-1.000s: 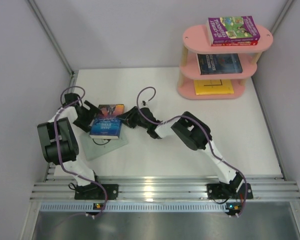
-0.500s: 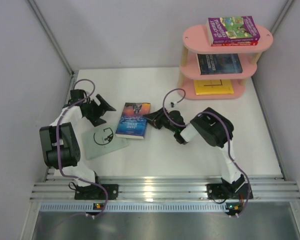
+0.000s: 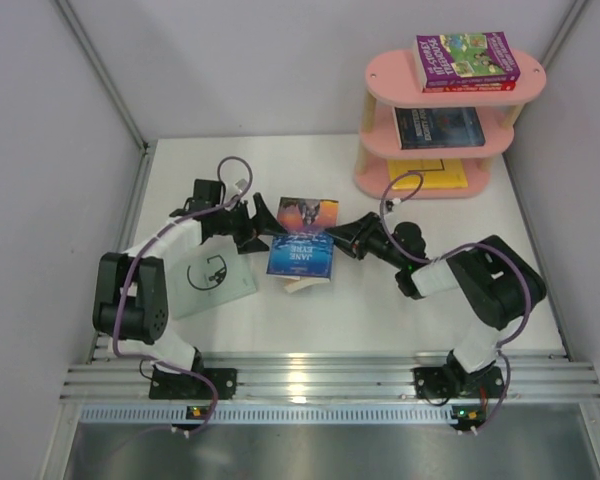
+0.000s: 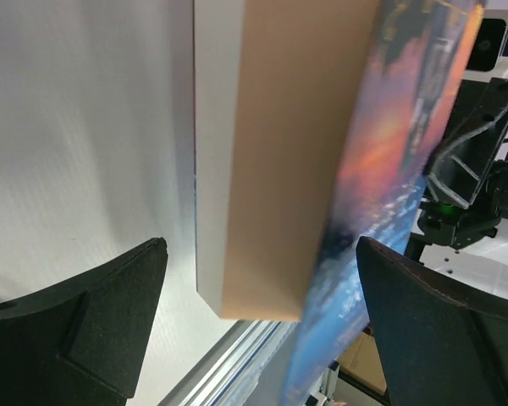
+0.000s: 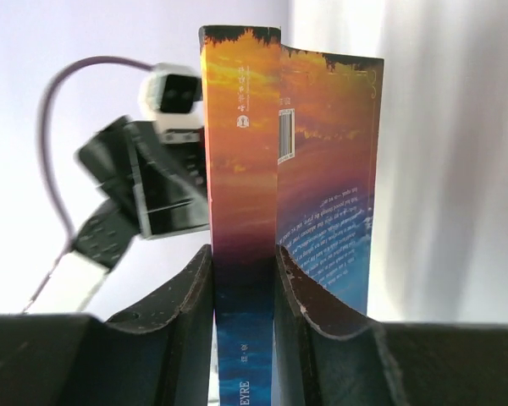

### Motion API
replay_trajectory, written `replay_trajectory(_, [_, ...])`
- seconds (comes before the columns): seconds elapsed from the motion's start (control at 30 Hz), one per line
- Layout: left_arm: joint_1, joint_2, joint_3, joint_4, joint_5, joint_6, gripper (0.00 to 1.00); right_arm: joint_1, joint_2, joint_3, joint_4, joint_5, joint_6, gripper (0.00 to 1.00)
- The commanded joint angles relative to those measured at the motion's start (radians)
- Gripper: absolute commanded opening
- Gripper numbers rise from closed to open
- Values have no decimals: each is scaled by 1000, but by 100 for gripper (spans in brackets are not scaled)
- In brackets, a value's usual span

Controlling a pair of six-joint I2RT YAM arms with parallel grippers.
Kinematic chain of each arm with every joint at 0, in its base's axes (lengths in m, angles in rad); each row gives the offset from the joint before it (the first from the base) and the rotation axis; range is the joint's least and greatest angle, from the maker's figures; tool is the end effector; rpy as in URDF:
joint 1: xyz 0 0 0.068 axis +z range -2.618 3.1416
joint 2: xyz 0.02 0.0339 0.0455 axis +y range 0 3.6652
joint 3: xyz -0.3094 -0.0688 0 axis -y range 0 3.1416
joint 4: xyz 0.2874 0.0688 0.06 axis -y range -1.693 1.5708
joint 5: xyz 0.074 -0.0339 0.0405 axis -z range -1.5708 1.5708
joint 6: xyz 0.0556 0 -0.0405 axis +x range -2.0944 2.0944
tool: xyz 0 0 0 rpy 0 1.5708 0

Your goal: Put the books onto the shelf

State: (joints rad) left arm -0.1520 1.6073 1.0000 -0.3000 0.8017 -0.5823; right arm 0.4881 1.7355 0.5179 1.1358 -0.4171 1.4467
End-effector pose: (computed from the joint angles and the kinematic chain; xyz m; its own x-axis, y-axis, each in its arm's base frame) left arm 0.3606 -0.0957 0.2192 -0.9489 -0.2416 -0.2031 0.0250 0.5838 -0.8115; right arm 0.2993 0.1844 0.1596 -0.7882 0.6087 -0.0905 -0.0256 0.1145 0.9931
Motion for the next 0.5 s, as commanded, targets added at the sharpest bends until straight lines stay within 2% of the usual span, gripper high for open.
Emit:
replay_trajectory(0.0, [5, -70, 22, 81, 92, -17, 98, -28, -129, 77, 341, -84, 102, 0])
replay_trajectory(0.13, [5, -92, 29, 179, 213, -105, 98, -26, -183, 113, 343, -101, 139, 0])
replay_trajectory(0.47, [-32, -199, 15, 381, 318, -272, 99, -26, -295, 182, 352, -124, 224, 0])
